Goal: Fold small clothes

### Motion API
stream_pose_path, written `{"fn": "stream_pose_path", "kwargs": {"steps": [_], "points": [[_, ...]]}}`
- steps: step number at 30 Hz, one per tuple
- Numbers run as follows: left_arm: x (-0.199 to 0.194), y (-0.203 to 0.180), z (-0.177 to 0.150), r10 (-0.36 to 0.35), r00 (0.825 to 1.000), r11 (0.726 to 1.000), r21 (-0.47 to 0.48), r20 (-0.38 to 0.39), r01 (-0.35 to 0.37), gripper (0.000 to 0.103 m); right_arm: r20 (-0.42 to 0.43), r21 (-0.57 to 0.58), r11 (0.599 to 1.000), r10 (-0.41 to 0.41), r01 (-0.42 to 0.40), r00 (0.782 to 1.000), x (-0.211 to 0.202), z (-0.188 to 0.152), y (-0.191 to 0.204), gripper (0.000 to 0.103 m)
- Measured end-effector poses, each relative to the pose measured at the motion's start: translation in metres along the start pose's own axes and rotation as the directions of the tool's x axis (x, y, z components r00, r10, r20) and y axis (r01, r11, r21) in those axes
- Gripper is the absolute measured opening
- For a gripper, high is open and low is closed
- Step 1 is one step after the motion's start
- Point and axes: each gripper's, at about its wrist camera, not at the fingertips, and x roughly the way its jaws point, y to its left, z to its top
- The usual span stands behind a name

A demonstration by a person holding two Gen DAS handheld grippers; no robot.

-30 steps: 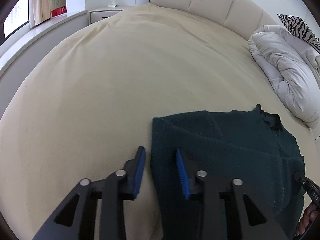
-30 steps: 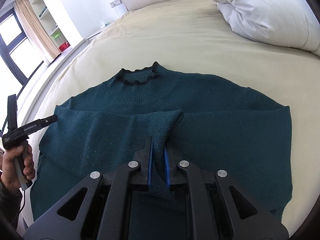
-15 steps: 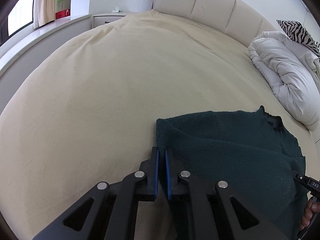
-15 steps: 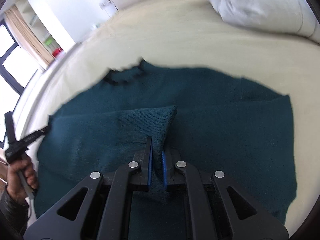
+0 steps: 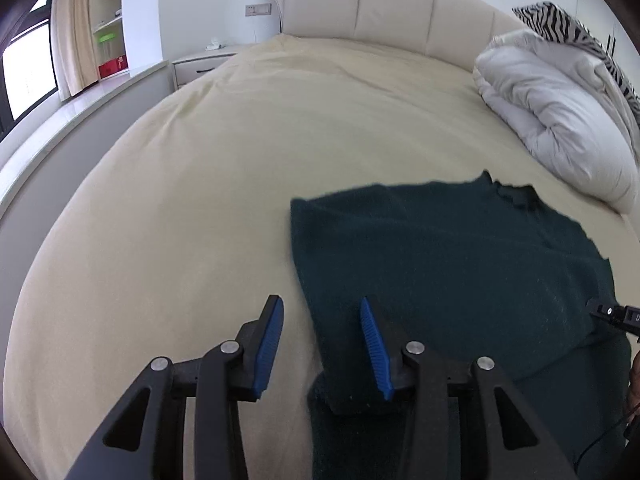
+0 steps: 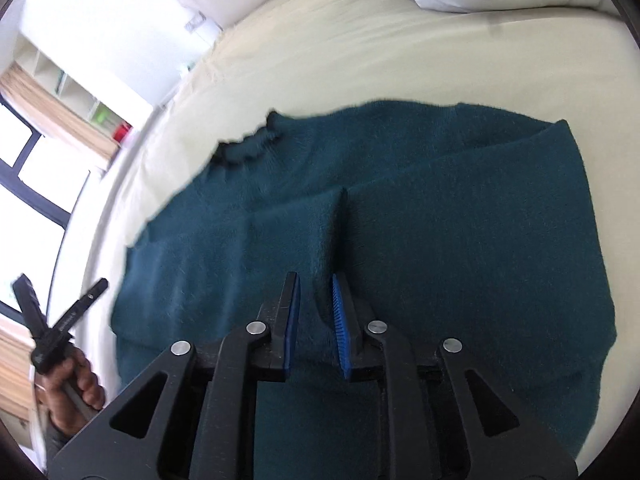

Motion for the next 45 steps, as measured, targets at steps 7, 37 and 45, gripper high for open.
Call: {"fn": "stream_pose_path", "kwargs": {"steps": [7, 37, 45], "points": [[0.01, 0.003, -0.007, 0.055, 0.998, 0.998, 0.038, 0.0, -0.055, 0.036, 0.03, -0.028, 0.994, -0.102, 0.103, 0.994, -0.01, -0.006, -0.004, 0.01], [-0.167, 0.053, -0.212, -0.27, 0.961, 0.951, -0.171, -0.061, 0.256, 0.07, 0.31, 0.079, 0.99, -0.133, 0.114, 0.942, -0.252, -0.24, -0.09, 0.08], [-0.179, 0.065, -0.236, -0.354, 0.931, 0.918, -0.224, -0.095, 0.326, 0.07, 0.109, 0.275, 0.959, 0.033, -0.062, 0.993, -0.241, -0.295, -0.151, 0.078]]}}
